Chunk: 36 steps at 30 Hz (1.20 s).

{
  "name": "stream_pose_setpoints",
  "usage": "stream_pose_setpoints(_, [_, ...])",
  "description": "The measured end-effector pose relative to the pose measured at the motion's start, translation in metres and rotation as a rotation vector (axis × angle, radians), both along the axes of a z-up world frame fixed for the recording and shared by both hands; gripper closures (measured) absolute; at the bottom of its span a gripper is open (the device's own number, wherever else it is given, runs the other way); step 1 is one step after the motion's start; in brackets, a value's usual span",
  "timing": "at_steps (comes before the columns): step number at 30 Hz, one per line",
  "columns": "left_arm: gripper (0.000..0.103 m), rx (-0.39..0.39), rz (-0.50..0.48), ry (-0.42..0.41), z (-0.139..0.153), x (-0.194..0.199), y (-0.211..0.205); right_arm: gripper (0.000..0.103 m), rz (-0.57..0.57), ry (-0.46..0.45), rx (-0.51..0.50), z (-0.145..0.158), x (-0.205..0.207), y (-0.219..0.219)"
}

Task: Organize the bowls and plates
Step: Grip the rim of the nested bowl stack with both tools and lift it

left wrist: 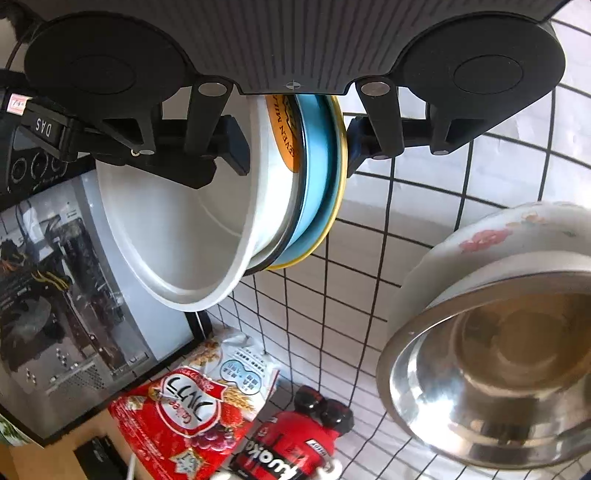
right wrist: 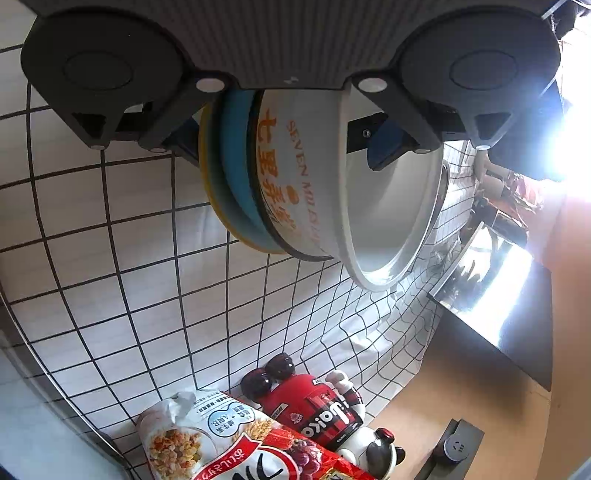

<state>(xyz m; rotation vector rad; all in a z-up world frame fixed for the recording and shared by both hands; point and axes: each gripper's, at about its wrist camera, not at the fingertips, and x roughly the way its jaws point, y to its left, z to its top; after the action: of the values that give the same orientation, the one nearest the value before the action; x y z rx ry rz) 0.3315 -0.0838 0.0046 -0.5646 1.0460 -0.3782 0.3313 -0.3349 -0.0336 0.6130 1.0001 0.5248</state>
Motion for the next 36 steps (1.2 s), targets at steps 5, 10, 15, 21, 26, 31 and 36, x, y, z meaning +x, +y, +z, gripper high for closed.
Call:
stream_pose_setpoints(5, [0.051,0.056,-0.019,0.012,0.003,0.002,-0.005,0.002,-0.025,0.1,0.137,-0.014,0.001,-0.01])
stream_pose_setpoints(10, [0.049,0.06,-0.038,0.011,0.003,0.003,-0.005,0.001,0.003,0.103,0.151,-0.014,0.003,-0.011])
stream_pose_setpoints(15, [0.051,0.158,-0.09,-0.034,0.01,0.0,-0.013,0.006,-0.076,0.071,0.042,-0.004,-0.005,-0.005])
stream_pose_setpoints(21, [0.05,0.361,-0.106,-0.022,0.028,0.001,-0.02,0.009,-0.052,-0.122,-0.466,0.042,-0.019,0.033])
stream_pose_setpoints(26, [0.046,0.358,-0.111,0.022,0.028,0.011,-0.015,0.017,0.01,-0.037,-0.433,0.036,0.001,0.032])
stream_pose_setpoints(31, [0.045,0.358,-0.127,0.047,0.027,0.012,-0.018,0.037,0.068,0.027,-0.402,0.031,0.012,0.031])
stream_pose_setpoints(36, [0.044,0.349,-0.127,0.066,0.027,0.012,-0.016,0.037,0.097,0.059,-0.336,0.028,0.013,0.028])
